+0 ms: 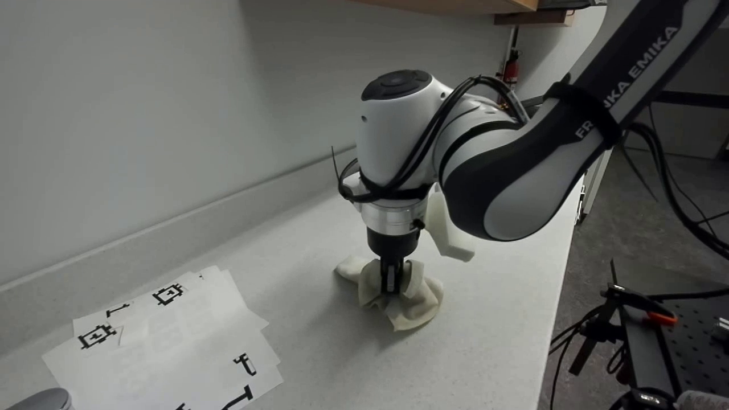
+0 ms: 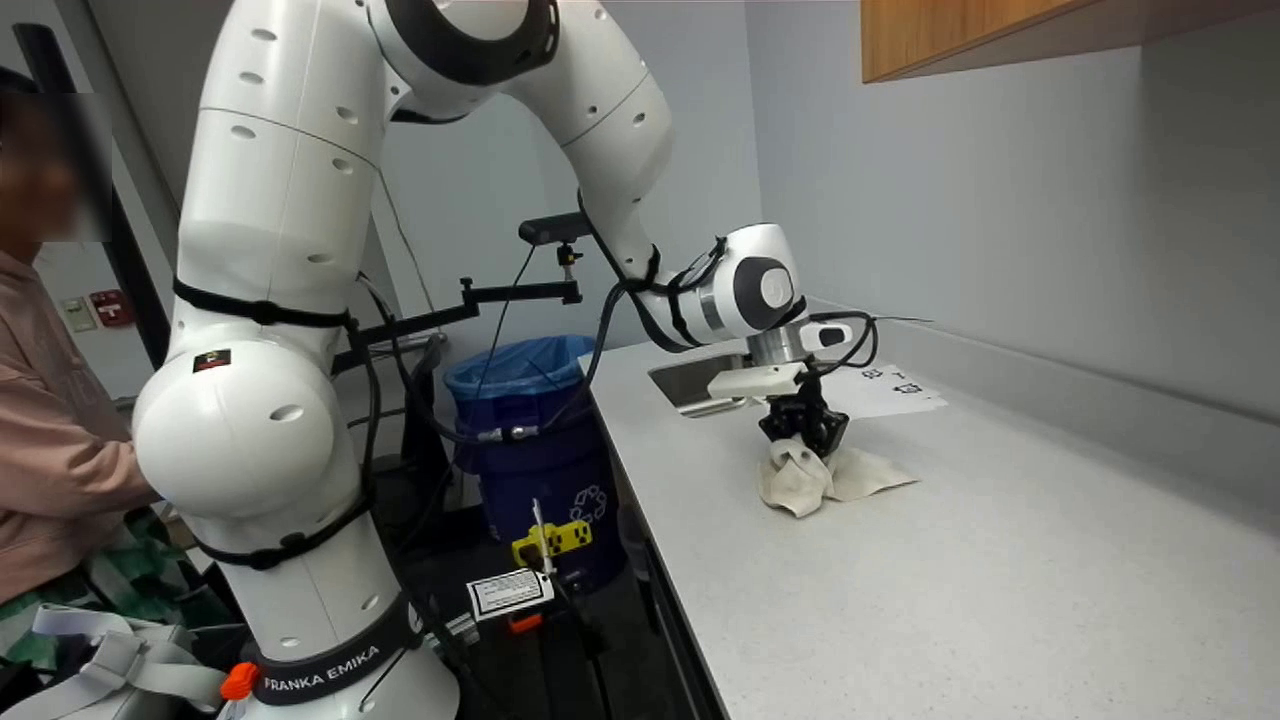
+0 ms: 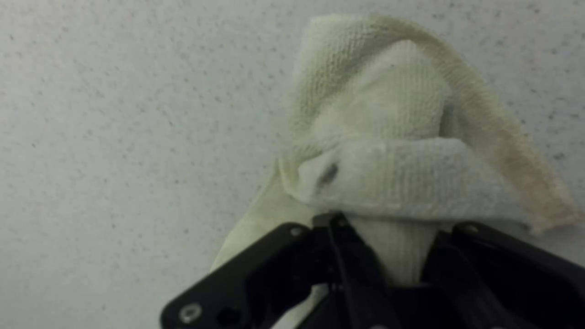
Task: Use the cloth to wipe the counter
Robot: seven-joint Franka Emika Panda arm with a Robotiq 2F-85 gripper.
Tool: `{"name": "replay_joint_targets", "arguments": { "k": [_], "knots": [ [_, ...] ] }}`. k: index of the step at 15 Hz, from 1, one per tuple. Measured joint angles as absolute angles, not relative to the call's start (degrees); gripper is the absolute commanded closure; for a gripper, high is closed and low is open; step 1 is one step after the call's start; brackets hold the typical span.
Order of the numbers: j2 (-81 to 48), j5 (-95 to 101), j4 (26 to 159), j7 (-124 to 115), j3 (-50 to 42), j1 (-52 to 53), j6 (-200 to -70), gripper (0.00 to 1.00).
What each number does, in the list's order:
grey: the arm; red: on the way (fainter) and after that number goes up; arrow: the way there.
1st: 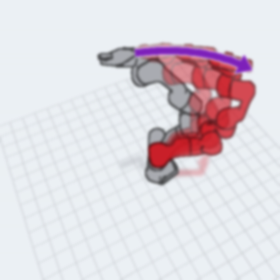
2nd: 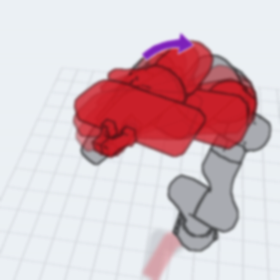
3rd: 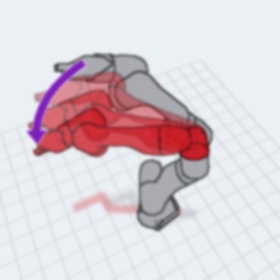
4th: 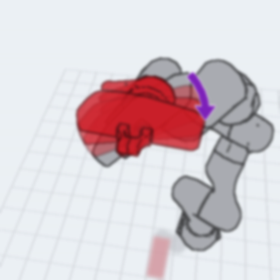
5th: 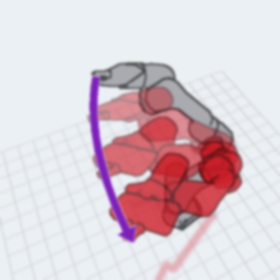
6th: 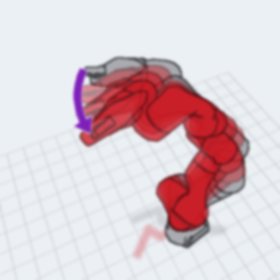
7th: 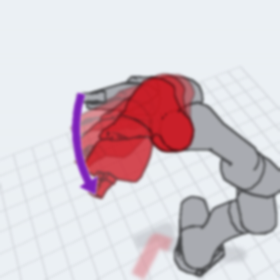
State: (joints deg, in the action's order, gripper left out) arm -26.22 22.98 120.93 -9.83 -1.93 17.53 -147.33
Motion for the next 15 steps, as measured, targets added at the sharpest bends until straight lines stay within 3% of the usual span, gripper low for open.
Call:
{"name": "replay_joint_targets", "arguments": {
  "k": [8, 15],
  "knots": [
    [-27.64, 19.98, 114.38, -7.3, 2.08, 17.08, -147.59, 0.96],
    [-34.71, 25.9, 105.71, -16.33, -7.05, 19.36, -156.23, 0.96]
  ]
}}
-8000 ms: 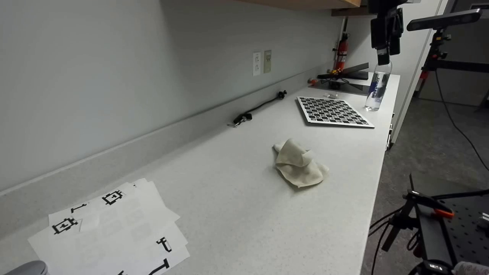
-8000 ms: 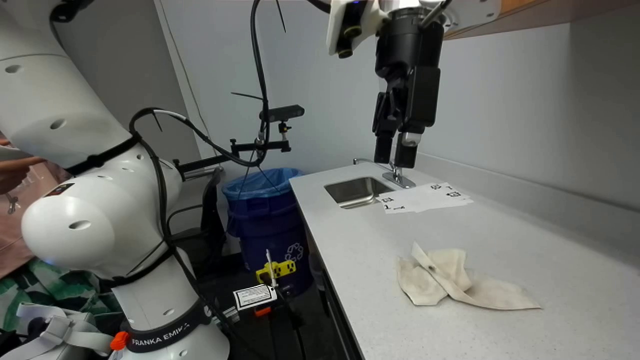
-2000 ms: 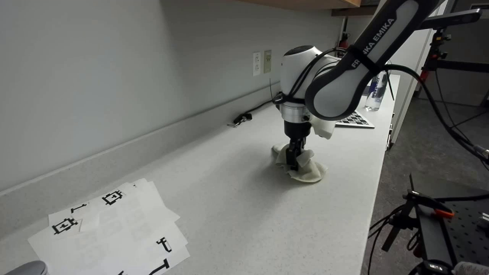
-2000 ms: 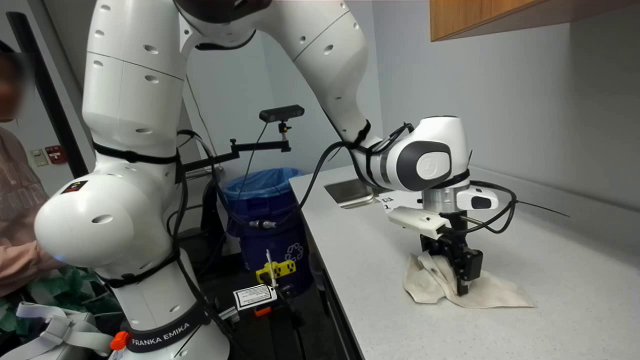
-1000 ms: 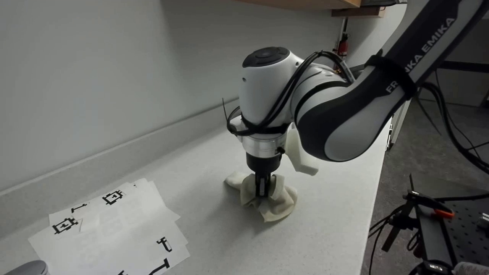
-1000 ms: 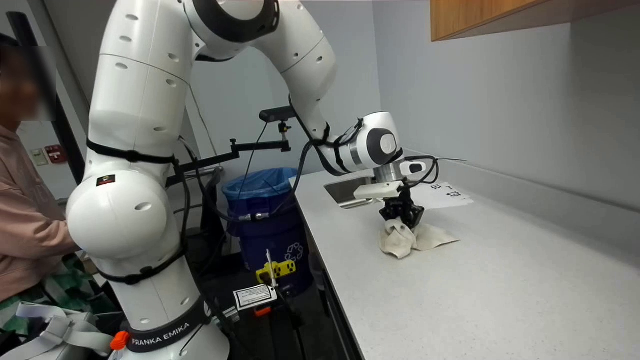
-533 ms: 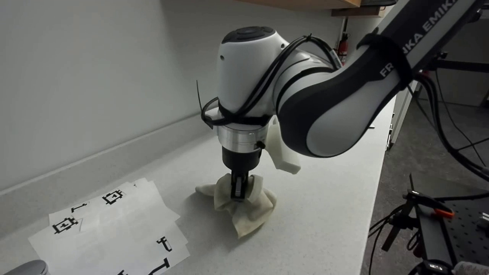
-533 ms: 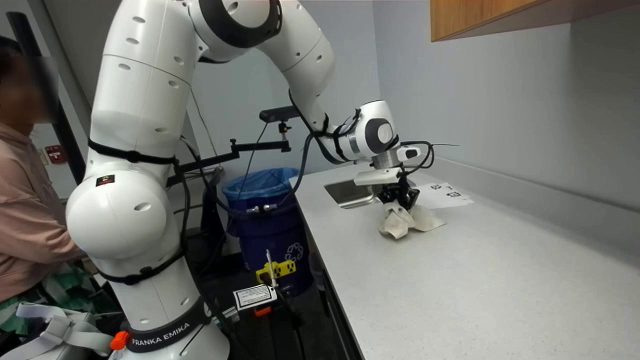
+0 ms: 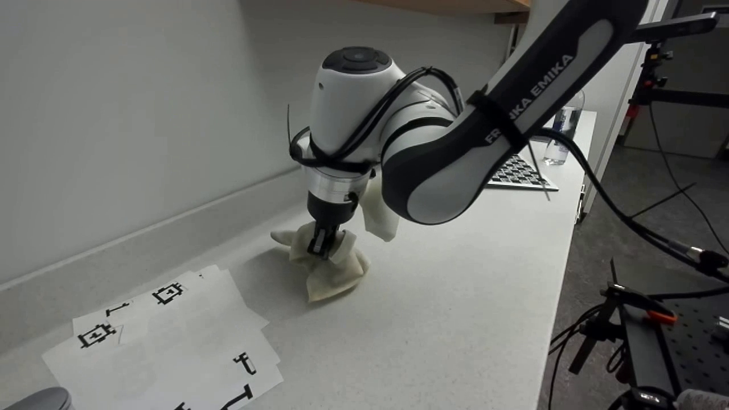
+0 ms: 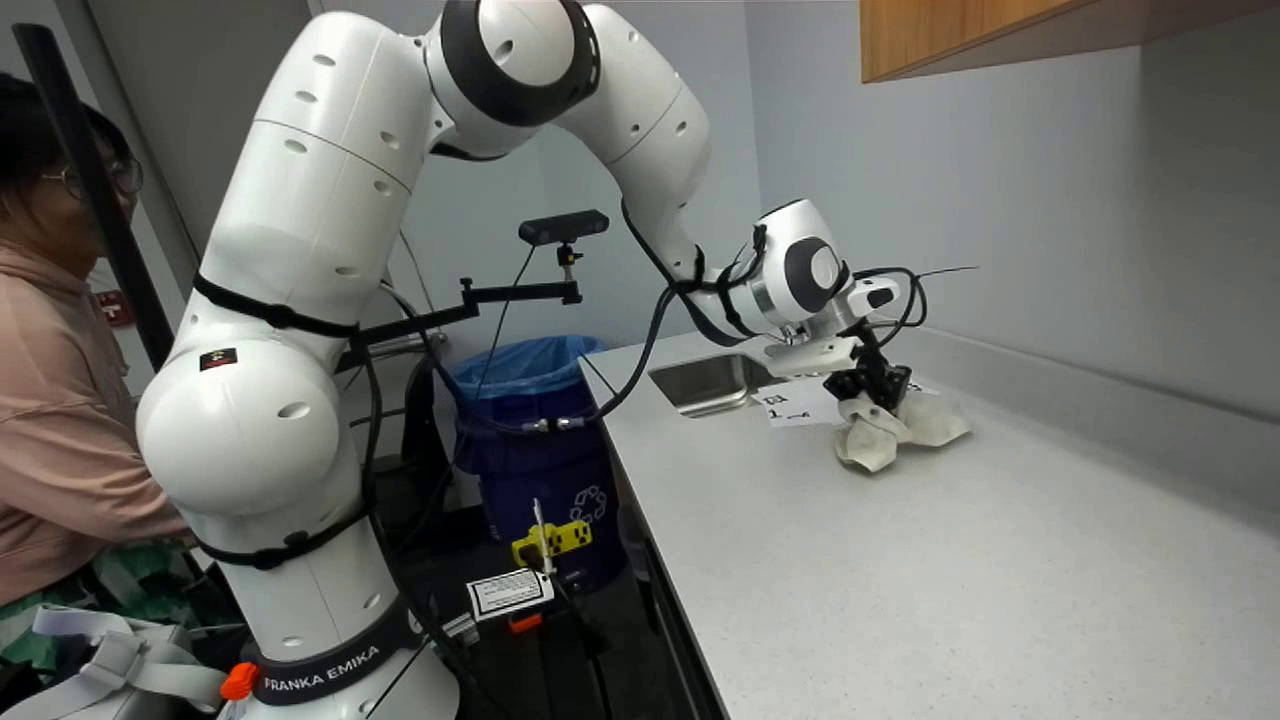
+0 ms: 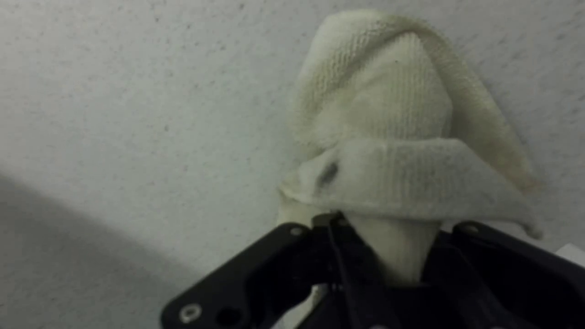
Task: Use the cloth to wipe the counter
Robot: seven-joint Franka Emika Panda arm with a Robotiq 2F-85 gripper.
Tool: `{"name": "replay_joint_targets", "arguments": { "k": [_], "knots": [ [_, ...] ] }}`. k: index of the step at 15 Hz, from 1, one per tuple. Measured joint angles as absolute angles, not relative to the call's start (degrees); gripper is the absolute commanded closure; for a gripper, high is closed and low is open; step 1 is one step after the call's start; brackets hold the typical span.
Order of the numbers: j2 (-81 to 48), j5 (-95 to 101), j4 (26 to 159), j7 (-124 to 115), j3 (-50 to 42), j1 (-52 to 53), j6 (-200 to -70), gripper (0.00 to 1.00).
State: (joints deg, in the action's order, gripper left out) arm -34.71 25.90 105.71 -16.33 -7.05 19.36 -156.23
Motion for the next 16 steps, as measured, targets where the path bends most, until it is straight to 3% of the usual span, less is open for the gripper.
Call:
{"name": "replay_joint_targets", "arguments": {
  "k": [5, 16],
  "knots": [
    [-40.17, 25.76, 100.1, -20.57, -11.61, 20.8, -157.09, 0.96],
    [-42.81, 15.6, 96.22, -19.63, -7.65, 16.87, -150.1, 0.96]
  ]
}}
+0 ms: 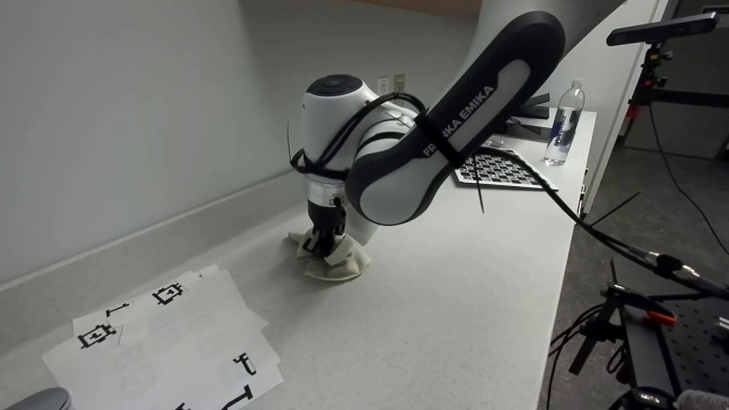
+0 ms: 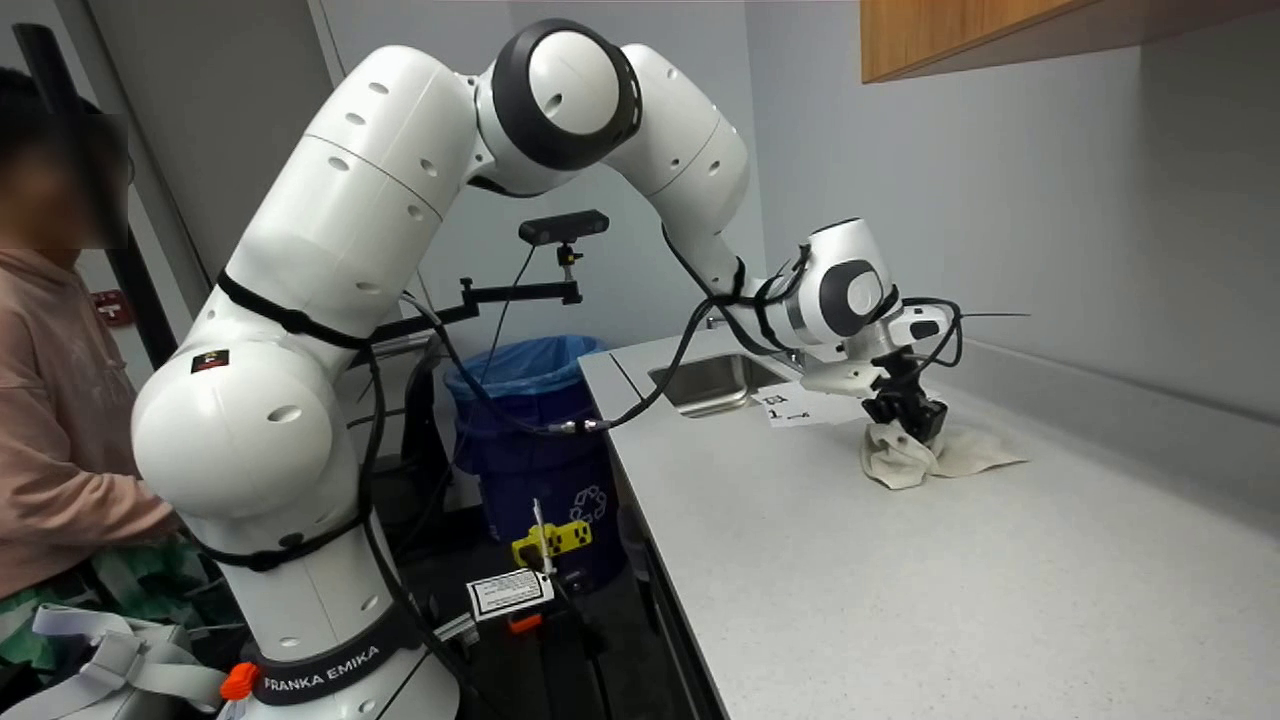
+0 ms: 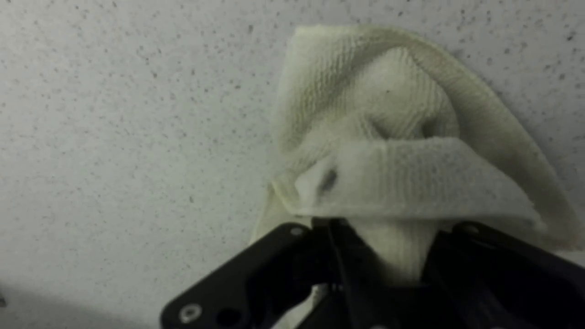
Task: Use the cloth to wipe the counter
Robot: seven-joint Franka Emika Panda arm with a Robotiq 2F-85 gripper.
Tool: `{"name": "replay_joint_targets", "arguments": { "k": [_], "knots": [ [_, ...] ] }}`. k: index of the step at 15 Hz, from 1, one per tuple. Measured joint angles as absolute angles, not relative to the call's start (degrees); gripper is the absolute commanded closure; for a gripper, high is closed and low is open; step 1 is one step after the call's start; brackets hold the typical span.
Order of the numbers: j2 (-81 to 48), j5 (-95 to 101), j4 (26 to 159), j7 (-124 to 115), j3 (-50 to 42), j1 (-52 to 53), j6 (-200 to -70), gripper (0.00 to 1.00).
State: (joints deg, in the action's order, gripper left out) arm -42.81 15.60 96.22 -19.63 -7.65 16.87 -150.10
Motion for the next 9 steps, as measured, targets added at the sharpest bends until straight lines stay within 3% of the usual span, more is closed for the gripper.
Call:
{"name": "replay_joint_targets", "arguments": {
  "k": [9],
  "knots": [
    [-36.72, 14.1, 105.35, -16.04, -4.33, 14.9, -148.6, 0.96]
  ]
}}
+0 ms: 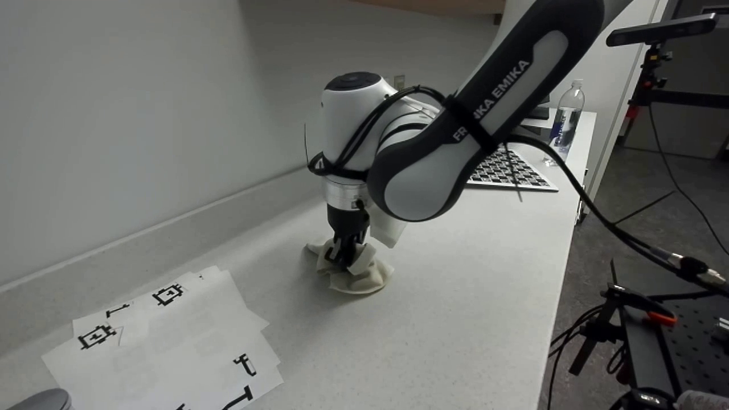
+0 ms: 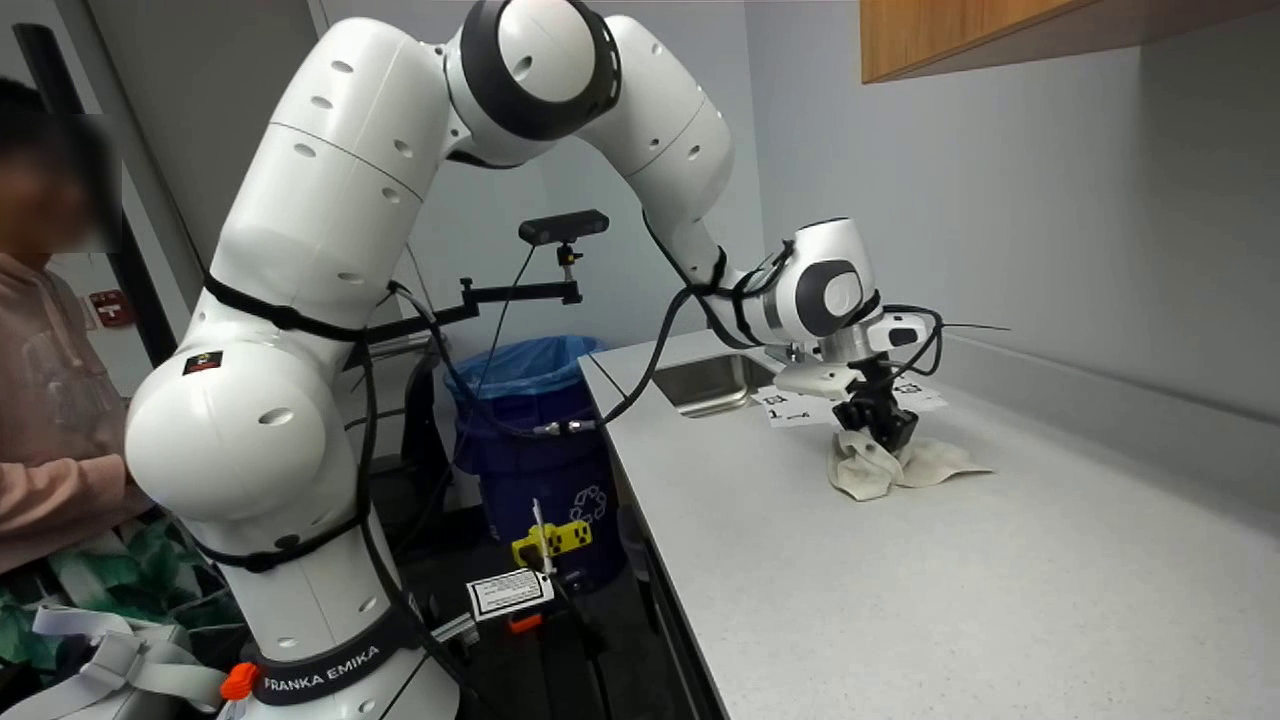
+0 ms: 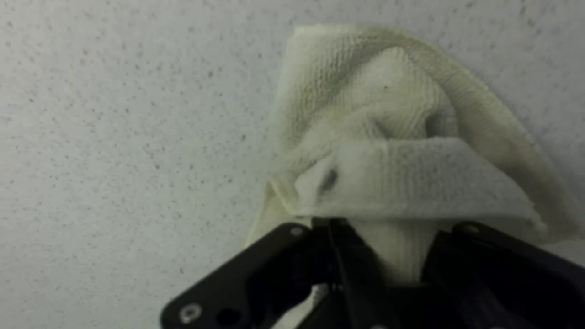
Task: Use the cloth to wipe the counter
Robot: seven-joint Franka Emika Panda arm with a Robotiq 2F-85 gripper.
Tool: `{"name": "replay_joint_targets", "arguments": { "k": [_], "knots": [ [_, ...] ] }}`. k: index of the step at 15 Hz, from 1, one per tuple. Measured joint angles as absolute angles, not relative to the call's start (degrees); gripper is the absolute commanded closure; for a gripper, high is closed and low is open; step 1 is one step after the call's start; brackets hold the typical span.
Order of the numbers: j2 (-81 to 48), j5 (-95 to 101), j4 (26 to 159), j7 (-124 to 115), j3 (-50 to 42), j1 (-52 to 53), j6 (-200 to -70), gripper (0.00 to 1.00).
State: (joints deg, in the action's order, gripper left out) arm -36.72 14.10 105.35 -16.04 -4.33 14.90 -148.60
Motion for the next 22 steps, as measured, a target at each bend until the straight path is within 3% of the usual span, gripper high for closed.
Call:
{"name": "replay_joint_targets", "arguments": {
  "k": [12, 22],
  "knots": [
    [-23.1, 14.12, 127.17, -10.32, -1.78, 14.27, -148.53, 0.96],
    [-27.32, 14.13, 118.17, -11.06, -2.6, 12.72, -148.52, 0.96]
  ]
}}
